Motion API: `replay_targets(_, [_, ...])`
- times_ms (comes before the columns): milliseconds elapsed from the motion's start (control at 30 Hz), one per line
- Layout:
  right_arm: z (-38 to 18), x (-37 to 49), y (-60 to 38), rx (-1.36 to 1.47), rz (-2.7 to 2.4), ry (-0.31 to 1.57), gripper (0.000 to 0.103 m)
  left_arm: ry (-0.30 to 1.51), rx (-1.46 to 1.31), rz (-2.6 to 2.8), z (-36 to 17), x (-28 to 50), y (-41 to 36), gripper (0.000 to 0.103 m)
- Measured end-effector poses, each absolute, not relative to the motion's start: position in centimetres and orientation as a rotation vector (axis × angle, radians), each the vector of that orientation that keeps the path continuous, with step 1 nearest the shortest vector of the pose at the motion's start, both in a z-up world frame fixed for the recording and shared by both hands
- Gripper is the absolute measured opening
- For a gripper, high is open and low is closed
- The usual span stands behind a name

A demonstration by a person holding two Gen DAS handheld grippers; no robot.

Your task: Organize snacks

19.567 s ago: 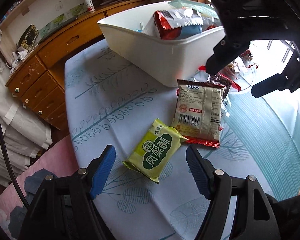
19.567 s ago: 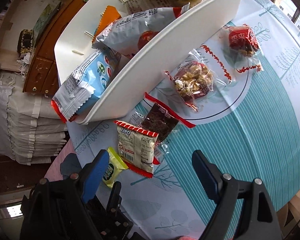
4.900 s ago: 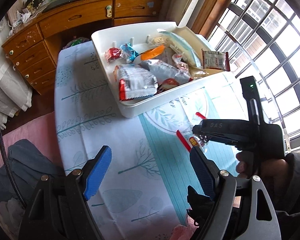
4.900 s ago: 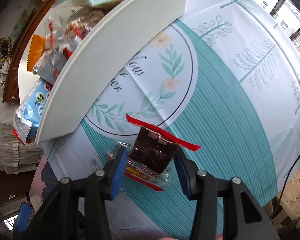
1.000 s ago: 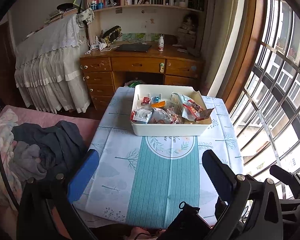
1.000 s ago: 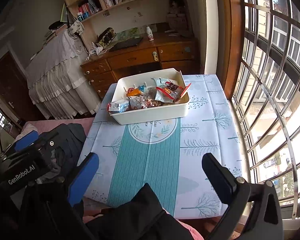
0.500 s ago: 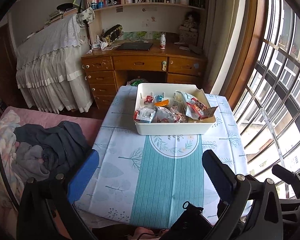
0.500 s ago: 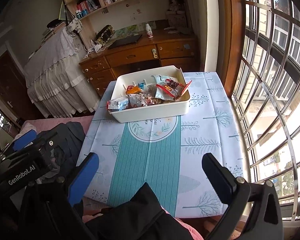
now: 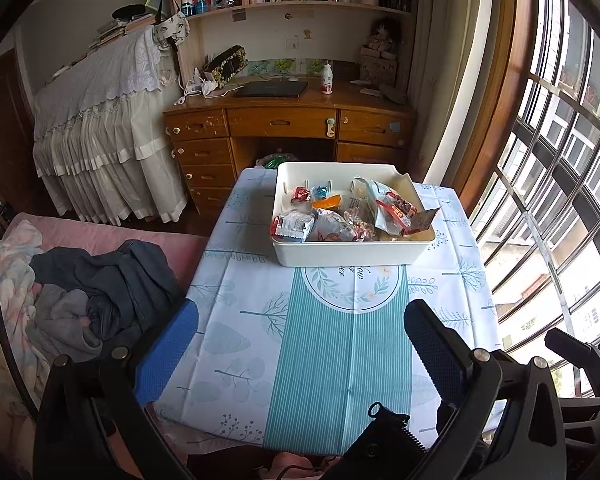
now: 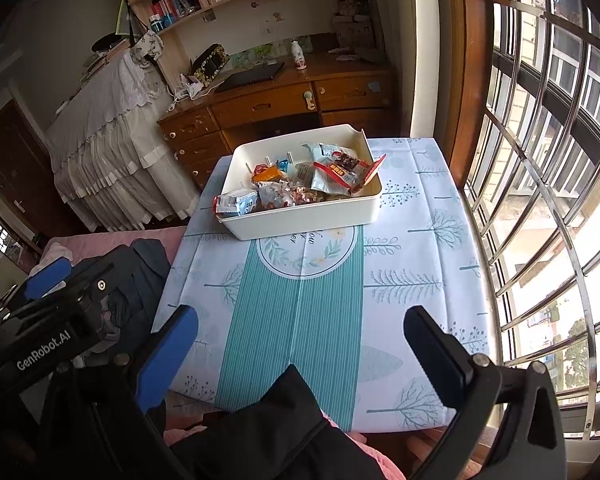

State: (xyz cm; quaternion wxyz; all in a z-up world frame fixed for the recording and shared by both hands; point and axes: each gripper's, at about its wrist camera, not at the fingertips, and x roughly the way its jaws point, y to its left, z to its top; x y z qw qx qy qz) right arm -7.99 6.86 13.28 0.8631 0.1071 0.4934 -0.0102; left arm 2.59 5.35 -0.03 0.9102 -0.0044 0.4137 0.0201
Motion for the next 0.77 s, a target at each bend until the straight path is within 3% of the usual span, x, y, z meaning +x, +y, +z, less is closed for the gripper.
replay_targets(767, [13.1,-8.04,7.04,0.226,-0.017,1.039,0.103,0.856,-0.002,0.04,0.07,2.75,5.56,0.102])
